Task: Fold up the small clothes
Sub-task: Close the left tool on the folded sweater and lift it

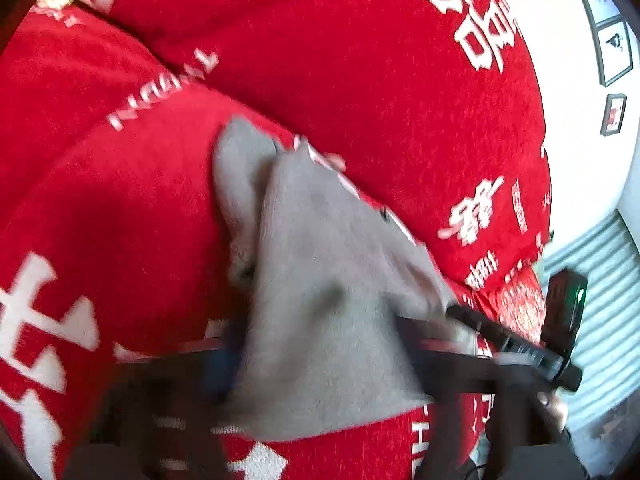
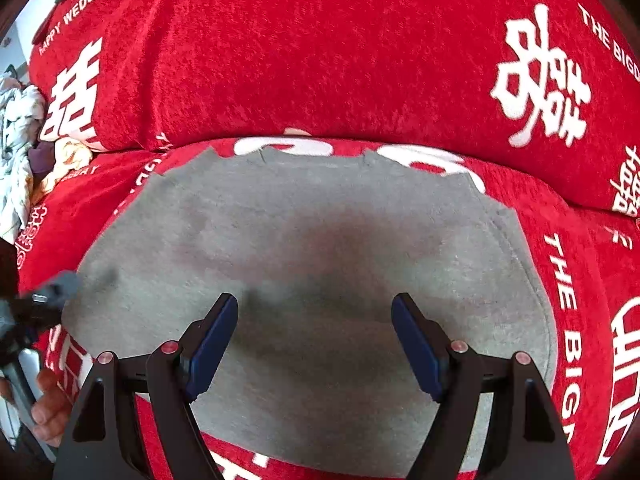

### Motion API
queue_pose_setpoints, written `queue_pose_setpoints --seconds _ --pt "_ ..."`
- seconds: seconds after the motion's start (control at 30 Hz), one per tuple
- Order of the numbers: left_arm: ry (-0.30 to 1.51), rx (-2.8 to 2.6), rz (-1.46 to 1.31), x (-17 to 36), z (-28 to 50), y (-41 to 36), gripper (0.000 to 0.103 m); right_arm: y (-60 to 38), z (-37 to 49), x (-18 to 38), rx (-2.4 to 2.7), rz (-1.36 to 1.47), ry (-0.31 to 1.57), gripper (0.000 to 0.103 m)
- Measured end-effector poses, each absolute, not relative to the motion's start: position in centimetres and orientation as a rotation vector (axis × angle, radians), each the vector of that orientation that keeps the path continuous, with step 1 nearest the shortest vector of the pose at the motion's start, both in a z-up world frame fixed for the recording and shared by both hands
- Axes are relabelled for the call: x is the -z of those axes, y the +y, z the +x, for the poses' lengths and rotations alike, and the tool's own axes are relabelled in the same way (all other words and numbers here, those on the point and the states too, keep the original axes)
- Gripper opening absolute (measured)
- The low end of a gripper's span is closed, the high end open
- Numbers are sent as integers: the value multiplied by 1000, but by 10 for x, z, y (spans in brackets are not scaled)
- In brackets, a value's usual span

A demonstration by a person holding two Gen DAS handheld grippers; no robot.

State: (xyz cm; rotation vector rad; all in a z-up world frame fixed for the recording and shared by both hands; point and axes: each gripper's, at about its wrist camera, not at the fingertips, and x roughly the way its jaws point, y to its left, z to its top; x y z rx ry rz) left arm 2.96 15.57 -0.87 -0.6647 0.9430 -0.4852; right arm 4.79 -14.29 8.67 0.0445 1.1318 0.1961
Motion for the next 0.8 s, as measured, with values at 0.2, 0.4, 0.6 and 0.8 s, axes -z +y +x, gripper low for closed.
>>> queue_pose_setpoints --seconds 0.2,0.4,0.6,0.8 --pt "914 445 -621 1 28 148 33 -95 87 -103 -301 43 1168 82" --pt "887 379 -508 -9 24 130 33 -28 153 -91 -398 122 1313 82" --pt "874 323 -400 -12 18 123 33 35 189 -51 -413 98 1510 82" --pt "832 306 -284 -18 11 108 27 84 192 -33 -451 -67 1570 82"
